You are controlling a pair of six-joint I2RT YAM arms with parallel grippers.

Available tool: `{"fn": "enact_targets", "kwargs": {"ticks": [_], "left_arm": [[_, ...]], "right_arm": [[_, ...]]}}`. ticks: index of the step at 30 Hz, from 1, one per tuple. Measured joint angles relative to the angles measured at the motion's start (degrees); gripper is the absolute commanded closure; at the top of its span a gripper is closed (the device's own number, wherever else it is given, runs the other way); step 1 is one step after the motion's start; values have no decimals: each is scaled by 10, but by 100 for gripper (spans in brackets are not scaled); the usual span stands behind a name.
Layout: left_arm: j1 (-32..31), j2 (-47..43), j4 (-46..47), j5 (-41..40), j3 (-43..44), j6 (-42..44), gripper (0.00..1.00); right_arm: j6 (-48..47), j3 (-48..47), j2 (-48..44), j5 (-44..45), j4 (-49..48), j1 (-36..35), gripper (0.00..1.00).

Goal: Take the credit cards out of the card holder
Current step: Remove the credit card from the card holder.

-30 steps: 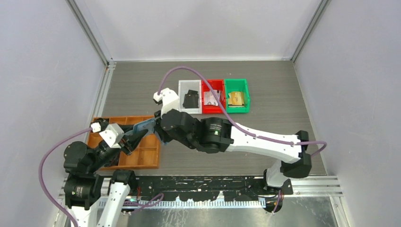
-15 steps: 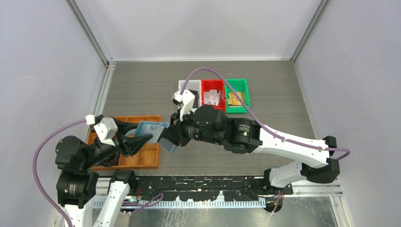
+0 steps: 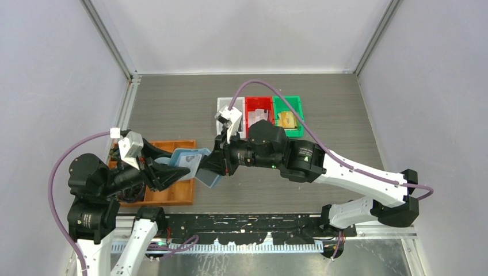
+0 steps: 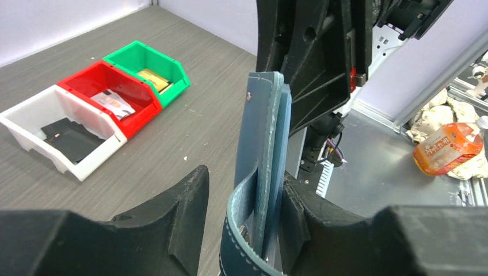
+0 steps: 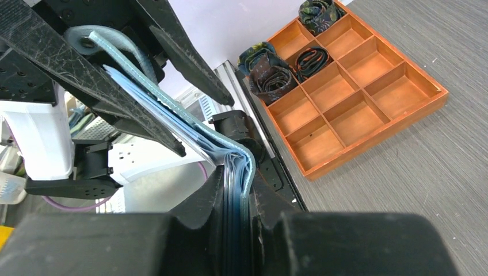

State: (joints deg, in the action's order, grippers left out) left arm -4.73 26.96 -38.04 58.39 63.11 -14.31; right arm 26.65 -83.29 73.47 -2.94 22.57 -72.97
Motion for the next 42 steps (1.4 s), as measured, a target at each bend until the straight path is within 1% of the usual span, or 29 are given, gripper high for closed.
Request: {"fn": "enact_targets", "kwargs": {"ticks": [4, 8, 11, 16, 18, 20, 21, 23, 25, 29, 33, 34, 35, 36, 37, 38, 42], "left_arm": [[0, 0, 0, 7, 0, -17, 59], [0, 0, 1, 8, 0, -36, 72], [0, 1, 1, -1, 0, -37, 79], [0, 0, -1, -40, 0, -33, 83], [0, -2, -2, -44, 0, -33, 84], [0, -2, -1, -42, 0, -34, 88], [0, -2, 0, -41, 0, -36, 90], [0, -1, 0, -32, 0, -50, 95], [-1, 3, 4, -16, 0, -62, 99], [0, 14, 12, 2, -3, -104, 100], [0, 19, 49, 14, -24, -165, 100], [0, 19, 57, 17, -29, -181, 100], [0, 19, 64, 18, -33, -190, 100], [0, 20, 69, 20, -36, -202, 100], [0, 20, 73, 22, -39, -211, 100], [0, 21, 77, 23, -40, -216, 100], [0, 29, 84, 12, -43, -229, 100]], "right_arm": [[9, 1, 0, -22, -5, 11, 99], [13, 2, 0, -45, -7, 13, 99], [17, 9, 0, -61, -11, 18, 99], [26, 33, -3, -82, -34, 34, 99], [32, 49, -11, -91, -50, 41, 99], [38, 63, -19, -100, -61, 46, 99], [40, 70, -25, -105, -63, 50, 99], [45, 82, -35, -114, -66, 54, 92], [49, 91, -38, -116, -74, 58, 91], [57, 104, -38, -124, -92, 64, 91], [68, 117, -42, -133, -109, 71, 89], [71, 122, -43, -137, -115, 73, 86], [74, 126, -44, -139, -120, 75, 80], [77, 129, -45, -142, -123, 76, 72], [80, 131, -45, -146, -126, 79, 59], [82, 132, -45, -148, -128, 82, 52], [97, 146, -55, -157, -155, 97, 31]]}}
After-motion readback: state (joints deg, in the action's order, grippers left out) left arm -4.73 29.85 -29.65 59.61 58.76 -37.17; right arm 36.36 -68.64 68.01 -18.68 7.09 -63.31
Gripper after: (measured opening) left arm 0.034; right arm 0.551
